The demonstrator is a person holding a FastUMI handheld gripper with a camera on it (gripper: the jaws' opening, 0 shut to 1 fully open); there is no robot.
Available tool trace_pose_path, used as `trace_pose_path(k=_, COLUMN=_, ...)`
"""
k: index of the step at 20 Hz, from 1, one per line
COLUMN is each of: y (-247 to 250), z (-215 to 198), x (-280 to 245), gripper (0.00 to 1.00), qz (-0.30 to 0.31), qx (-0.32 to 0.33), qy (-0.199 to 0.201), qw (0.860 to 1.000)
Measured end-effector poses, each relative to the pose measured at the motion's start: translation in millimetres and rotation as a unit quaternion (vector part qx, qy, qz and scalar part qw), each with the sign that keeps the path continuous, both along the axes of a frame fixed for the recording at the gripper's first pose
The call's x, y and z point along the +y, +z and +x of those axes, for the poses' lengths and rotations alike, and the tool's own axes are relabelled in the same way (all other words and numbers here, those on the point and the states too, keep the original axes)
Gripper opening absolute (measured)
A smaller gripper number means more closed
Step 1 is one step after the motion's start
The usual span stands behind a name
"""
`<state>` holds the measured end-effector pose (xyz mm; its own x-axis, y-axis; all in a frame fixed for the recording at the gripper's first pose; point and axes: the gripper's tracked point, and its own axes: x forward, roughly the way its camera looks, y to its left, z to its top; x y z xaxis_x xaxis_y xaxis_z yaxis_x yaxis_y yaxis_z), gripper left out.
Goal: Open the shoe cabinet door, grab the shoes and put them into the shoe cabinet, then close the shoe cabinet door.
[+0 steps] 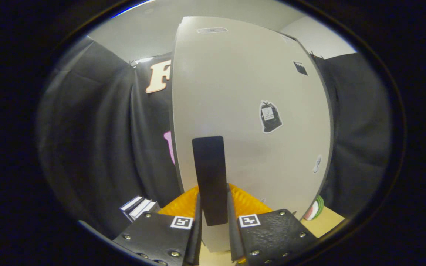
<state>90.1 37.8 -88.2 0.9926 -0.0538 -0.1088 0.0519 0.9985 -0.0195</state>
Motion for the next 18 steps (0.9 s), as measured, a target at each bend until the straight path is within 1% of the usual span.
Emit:
trace_pose_path(k=2, y=2, z=-14, x=-6, gripper=0.31, qz=-0.001, qx=-0.003, qy=-0.009, qw=1.0)
trace_pose_path(k=3, y=1, z=-20, x=-8, gripper=0.31, qz=0.004, qx=0.0, qy=-0.003, qw=1.0)
trace_pose_path(k=4, y=2, z=-26, x=-10, gripper=0.24, qz=0.006, qx=-0.003, qy=-0.001, qw=1.0)
trace_pose_path(k=9, y=7, z=-54, x=-27, gripper=0.24, qz=-0.004, qx=0.001, qy=0.008, qw=1.0)
trace_pose_path(k=14, y=11, z=-90, x=-49, gripper=0.24, qz=-0.015, qx=0.007, qy=0.03, qw=0.999)
trace_pose_path(k=18, y=18, z=-120, x=-78, gripper=0.24, qz=-0.025, qx=0.009, qy=0.044, qw=0.999)
